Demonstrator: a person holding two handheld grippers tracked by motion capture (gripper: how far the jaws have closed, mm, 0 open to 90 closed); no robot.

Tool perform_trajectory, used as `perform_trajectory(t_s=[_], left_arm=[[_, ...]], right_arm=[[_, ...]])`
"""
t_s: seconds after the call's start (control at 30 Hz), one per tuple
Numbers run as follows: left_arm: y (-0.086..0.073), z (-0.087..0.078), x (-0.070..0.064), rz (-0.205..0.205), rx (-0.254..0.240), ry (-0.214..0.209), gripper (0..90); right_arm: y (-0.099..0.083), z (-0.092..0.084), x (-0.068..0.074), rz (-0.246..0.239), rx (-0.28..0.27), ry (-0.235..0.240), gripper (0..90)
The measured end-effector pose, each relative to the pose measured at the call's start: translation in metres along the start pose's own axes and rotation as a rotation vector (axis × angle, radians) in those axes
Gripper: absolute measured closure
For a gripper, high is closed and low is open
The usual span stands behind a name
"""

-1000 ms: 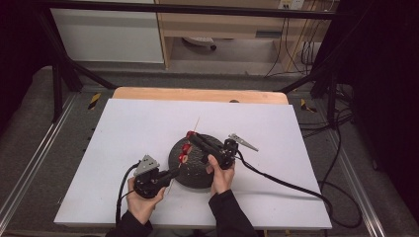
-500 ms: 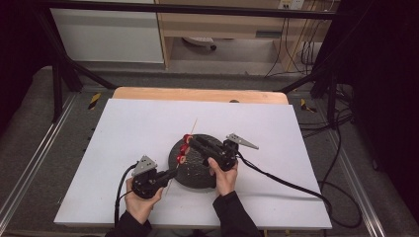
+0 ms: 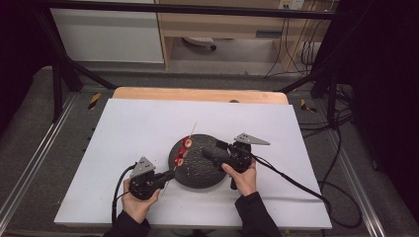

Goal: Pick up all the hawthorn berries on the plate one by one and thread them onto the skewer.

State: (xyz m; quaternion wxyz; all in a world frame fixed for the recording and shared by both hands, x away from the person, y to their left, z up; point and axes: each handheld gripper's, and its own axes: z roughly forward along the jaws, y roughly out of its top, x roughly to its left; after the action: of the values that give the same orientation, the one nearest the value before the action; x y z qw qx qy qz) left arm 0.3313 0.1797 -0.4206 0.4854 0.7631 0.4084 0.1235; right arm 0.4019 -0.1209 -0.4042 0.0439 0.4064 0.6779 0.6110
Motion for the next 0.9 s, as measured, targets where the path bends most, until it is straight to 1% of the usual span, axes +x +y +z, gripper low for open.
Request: perform_trajectory(t_s=[0.03, 0.07, 0.1, 0.13, 0.17, 0.2, 0.23, 0.27, 0.3, 0.33, 0.37, 0.4, 0.43, 0.47, 0.53, 0.6, 0.63, 0.67, 0.7, 0.77, 0.8, 0.83, 0.9], left_arm=[[0.000, 0.000, 0.000, 0.005, 0.004, 0.000, 88.6], [0.000, -0.001, 0.001, 0.009, 0.007, 0.000, 88.6], [0.000, -0.001, 0.001, 0.015, 0.010, 0.000, 88.5], [0.000, -0.001, 0.001, 0.019, 0.014, 0.001, 88.5], [0.000, -0.001, 0.001, 0.022, 0.018, -0.002, 88.5], [0.000, -0.001, 0.001, 0.023, 0.020, -0.004, 88.5], [0.001, -0.001, 0.001, 0.027, 0.022, -0.006, 88.5], [0.001, -0.001, 0.001, 0.029, 0.026, -0.009, 88.5], [0.001, -0.001, 0.001, 0.032, 0.027, -0.010, 88.5], [0.001, -0.001, 0.001, 0.033, 0.029, -0.011, 88.5], [0.002, -0.002, 0.002, 0.034, 0.032, -0.012, 88.5], [0.002, -0.002, 0.002, 0.035, 0.036, -0.012, 88.5], [0.003, -0.002, 0.002, 0.036, 0.037, -0.012, 88.5], [0.003, -0.002, 0.003, 0.036, 0.041, -0.013, 88.5], [0.003, -0.002, 0.003, 0.037, 0.045, -0.015, 88.5], [0.005, -0.002, 0.004, 0.043, 0.054, -0.014, 88.5], [0.005, -0.002, 0.004, 0.046, 0.057, -0.015, 88.5], [0.006, -0.002, 0.005, 0.048, 0.060, -0.016, 88.5], [0.006, -0.002, 0.005, 0.050, 0.063, -0.014, 88.5], [0.009, -0.001, 0.005, 0.053, 0.072, -0.014, 88.5], [0.011, -0.001, 0.006, 0.055, 0.077, -0.013, 88.5], [0.012, -0.001, 0.006, 0.057, 0.080, -0.012, 88.5], [0.017, -0.001, 0.006, 0.065, 0.089, -0.009, 88.5]], right_arm=[[-0.001, -0.003, -0.002, -0.011, 0.011, -0.008, 12.8], [-0.001, -0.003, -0.002, -0.011, 0.011, -0.008, 12.8], [-0.003, -0.008, -0.006, -0.033, 0.040, -0.025, 10.2], [-0.003, -0.008, -0.006, -0.033, 0.040, -0.025, 10.2], [-0.005, -0.014, -0.012, -0.062, 0.081, -0.055, 7.6], [-0.005, -0.014, -0.012, -0.062, 0.081, -0.055, 7.6], [-0.008, -0.018, -0.017, -0.082, 0.112, -0.075, 5.4], [-0.008, -0.018, -0.017, -0.082, 0.112, -0.075, 5.4], [-0.011, -0.024, -0.024, -0.110, 0.151, -0.105, 3.6], [-0.011, -0.024, -0.024, -0.110, 0.151, -0.105, 3.6], [-0.012, -0.026, -0.026, -0.113, 0.164, -0.115, 3.2], [-0.017, -0.032, -0.032, -0.133, 0.200, -0.133, 2.1], [-0.017, -0.032, -0.032, -0.133, 0.200, -0.133, 2.1], [-0.020, -0.038, -0.036, -0.142, 0.231, -0.149, 0.9], [-0.024, -0.043, -0.039, -0.153, 0.248, -0.153, 0.5], [-0.025, -0.045, -0.040, -0.157, 0.252, -0.159, 0.5], [-0.027, -0.049, -0.042, -0.168, 0.262, -0.163, 0.4], [-0.031, -0.054, -0.046, -0.180, 0.280, -0.178, 0.4], [-0.031, -0.054, -0.046, -0.180, 0.280, -0.178, 0.4], [-0.034, -0.059, -0.049, -0.196, 0.303, -0.191, 0.5], [-0.037, -0.065, -0.053, -0.212, 0.316, -0.193, 0.4], [-0.037, -0.065, -0.053, -0.212, 0.316, -0.193, 0.4], [-0.040, -0.070, -0.056, -0.215, 0.321, -0.188, 0.5]])
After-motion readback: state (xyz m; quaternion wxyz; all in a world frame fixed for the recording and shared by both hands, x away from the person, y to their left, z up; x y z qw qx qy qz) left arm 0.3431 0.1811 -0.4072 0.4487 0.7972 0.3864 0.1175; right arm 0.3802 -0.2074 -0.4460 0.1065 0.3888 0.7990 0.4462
